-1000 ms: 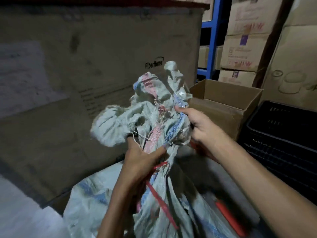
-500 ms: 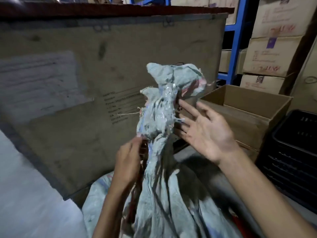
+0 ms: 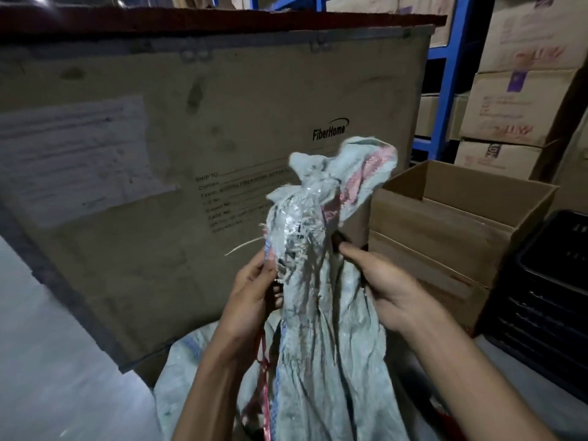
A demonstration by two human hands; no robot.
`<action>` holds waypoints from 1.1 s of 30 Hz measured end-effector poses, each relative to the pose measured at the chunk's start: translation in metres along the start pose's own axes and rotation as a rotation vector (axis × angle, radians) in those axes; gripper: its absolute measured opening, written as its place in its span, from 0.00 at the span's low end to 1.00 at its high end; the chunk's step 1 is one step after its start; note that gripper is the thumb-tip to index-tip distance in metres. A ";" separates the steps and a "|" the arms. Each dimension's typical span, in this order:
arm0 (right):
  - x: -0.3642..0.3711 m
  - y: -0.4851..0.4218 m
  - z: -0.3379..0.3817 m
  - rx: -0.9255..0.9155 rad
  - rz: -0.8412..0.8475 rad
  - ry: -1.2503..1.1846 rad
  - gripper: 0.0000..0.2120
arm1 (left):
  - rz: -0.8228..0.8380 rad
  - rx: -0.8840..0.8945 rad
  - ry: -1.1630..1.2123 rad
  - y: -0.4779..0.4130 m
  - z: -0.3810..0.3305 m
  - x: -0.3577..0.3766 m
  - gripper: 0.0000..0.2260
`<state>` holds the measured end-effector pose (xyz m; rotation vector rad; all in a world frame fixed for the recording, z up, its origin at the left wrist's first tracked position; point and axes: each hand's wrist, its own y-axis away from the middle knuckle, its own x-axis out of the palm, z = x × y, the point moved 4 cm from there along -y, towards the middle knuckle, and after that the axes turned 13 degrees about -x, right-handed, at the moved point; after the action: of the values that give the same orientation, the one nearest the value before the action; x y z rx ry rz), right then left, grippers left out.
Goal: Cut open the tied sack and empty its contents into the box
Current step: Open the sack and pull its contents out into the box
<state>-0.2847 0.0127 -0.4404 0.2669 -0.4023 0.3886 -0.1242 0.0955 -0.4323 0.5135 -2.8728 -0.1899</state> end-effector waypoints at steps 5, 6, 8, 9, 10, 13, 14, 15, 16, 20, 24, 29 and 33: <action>-0.055 -0.003 0.035 -0.331 -0.394 -0.038 0.07 | -0.539 -0.004 -0.089 -0.005 -0.011 -0.062 0.15; -0.065 0.001 0.044 -0.388 -0.441 -0.027 0.04 | -0.558 -0.042 -0.039 -0.004 -0.011 -0.069 0.13; -0.068 0.006 0.048 -0.430 -0.406 0.008 0.05 | -0.496 -0.120 -0.002 -0.006 -0.007 -0.071 0.11; -0.061 0.008 0.047 -0.405 -0.350 -0.002 0.06 | -0.435 -0.144 0.030 -0.006 -0.004 -0.066 0.12; -0.053 0.010 0.044 -0.360 -0.286 -0.042 0.08 | -0.380 -0.153 0.087 -0.004 -0.005 -0.060 0.14; -0.035 0.021 0.048 -0.252 -0.058 -0.227 0.19 | -0.090 -0.171 0.461 -0.002 -0.001 -0.045 0.15; -0.034 0.024 0.051 -0.258 -0.008 -0.252 0.23 | 0.011 -0.196 0.552 0.001 -0.004 -0.039 0.14; -0.032 0.027 0.055 -0.272 0.034 -0.269 0.27 | 0.056 -0.216 0.574 0.002 -0.005 -0.038 0.18; -0.030 0.028 0.057 -0.294 0.088 -0.286 0.29 | 0.082 -0.234 0.536 0.007 -0.007 -0.035 0.23; -0.021 0.028 0.046 -0.294 0.262 -0.112 0.13 | 0.074 -0.323 0.063 0.007 0.005 -0.027 0.17; -0.033 0.014 0.040 -0.399 0.030 0.355 0.12 | 0.075 -0.298 -0.210 0.003 -0.002 -0.014 0.01; -0.080 -0.001 0.050 -0.541 -0.566 0.374 0.14 | -0.310 -0.043 -0.245 -0.003 -0.021 -0.063 0.11; -0.094 -0.009 0.040 -0.512 -0.676 0.491 0.07 | -0.362 -0.074 -0.189 -0.006 -0.014 -0.079 0.09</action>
<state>-0.3738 -0.0372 -0.4463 -0.1994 0.0922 -0.3187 -0.0468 0.1172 -0.4349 1.0495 -2.9109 -0.4211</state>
